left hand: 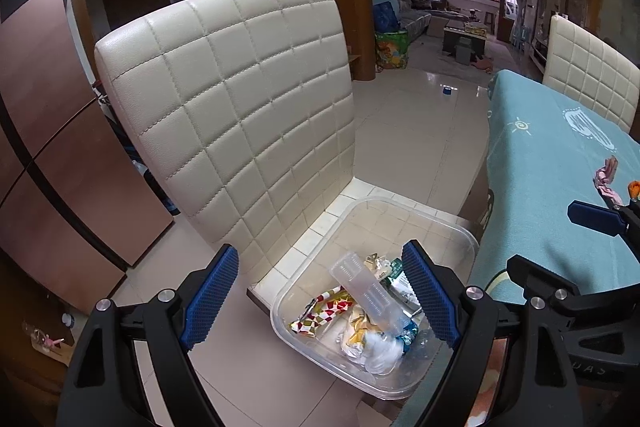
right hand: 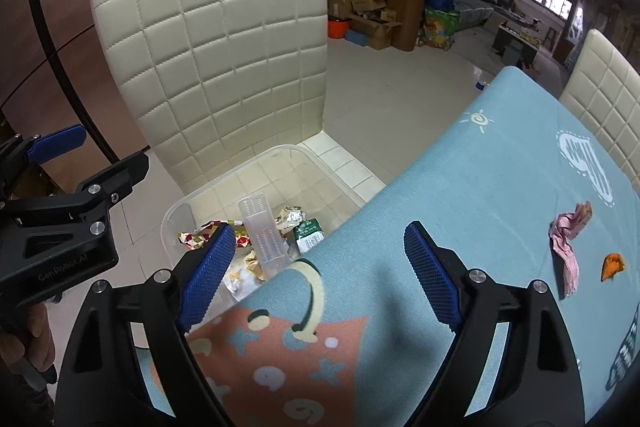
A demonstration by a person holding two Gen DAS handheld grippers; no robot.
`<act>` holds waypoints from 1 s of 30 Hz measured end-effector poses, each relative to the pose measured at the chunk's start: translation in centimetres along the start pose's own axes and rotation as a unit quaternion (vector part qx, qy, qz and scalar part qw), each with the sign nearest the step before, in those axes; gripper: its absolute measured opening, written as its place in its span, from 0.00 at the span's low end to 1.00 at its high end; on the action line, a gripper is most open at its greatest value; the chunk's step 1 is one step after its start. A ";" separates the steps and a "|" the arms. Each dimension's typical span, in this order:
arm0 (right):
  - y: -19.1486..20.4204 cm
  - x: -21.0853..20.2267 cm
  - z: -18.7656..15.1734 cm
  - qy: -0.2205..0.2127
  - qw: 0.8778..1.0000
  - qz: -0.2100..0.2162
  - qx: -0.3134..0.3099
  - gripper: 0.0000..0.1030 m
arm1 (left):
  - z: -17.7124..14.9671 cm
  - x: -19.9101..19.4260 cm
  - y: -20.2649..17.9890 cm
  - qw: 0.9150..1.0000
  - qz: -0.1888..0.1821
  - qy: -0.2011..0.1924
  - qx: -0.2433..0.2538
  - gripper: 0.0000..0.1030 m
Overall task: Collect trash
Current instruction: 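Move both tools back over the table toward the pink wrapper and orange piece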
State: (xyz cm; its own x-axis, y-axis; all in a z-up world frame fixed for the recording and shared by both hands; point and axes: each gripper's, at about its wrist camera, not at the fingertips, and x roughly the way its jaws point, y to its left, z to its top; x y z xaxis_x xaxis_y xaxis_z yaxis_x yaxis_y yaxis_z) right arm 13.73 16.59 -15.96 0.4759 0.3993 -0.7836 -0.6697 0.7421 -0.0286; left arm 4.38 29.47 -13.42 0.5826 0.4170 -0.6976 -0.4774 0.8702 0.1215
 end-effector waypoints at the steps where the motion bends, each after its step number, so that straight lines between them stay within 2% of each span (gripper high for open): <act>1: -0.3 -0.2 -0.1 -0.001 1.000 -0.002 0.003 0.83 | 0.1 -0.1 -0.5 1.000 -0.003 0.001 0.005 0.79; 12: -8.3 -3.3 -3.2 -0.011 0.996 -0.047 0.070 0.84 | 0.9 -2.3 -6.4 0.997 -0.045 -0.008 0.060 0.79; 19: -14.6 -6.2 -6.2 -0.024 0.989 -0.096 0.106 0.83 | 1.7 -3.2 -13.0 0.991 -0.096 0.001 0.095 0.79; 24: -19.0 -7.1 -8.0 -0.023 0.984 -0.126 0.126 0.78 | 2.5 -2.9 -18.1 0.986 -0.121 0.007 0.117 0.79; 26: -21.0 -7.4 -8.5 -0.022 0.981 -0.133 0.138 0.73 | 2.6 -2.7 -20.3 0.983 -0.133 0.013 0.125 0.79; 30: -24.2 -7.6 -9.0 -0.027 0.976 -0.151 0.155 0.72 | 3.1 -2.4 -24.2 0.976 -0.159 0.016 0.150 0.79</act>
State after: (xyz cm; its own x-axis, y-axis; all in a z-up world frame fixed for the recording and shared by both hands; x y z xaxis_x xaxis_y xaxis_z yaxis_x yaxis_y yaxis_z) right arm 21.22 -9.28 -14.85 0.6601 0.1579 -0.7344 -0.2931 0.9543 -0.0583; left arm 16.58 8.19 -12.54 0.6468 0.1097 -0.7547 -0.0592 0.9938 0.0937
